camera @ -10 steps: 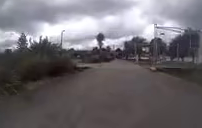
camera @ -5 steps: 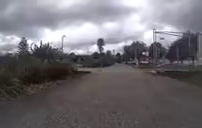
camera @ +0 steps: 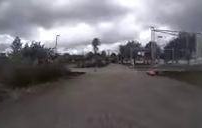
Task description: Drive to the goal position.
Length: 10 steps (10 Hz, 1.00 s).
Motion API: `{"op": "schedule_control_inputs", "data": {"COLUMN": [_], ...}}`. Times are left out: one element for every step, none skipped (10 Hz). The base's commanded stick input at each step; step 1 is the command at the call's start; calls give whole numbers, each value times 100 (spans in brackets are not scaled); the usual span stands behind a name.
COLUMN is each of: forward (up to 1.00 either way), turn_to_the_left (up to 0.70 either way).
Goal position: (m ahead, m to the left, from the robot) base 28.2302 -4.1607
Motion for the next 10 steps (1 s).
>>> {"op": "schedule_control_inputs", "data": {"forward": [100, 100, 100, 100, 100, 100, 100, 100, 100, 100], "turn_to_the_left": [-27, -27, -27, -27, -21, -13, -5, 0, 0, 0]}}
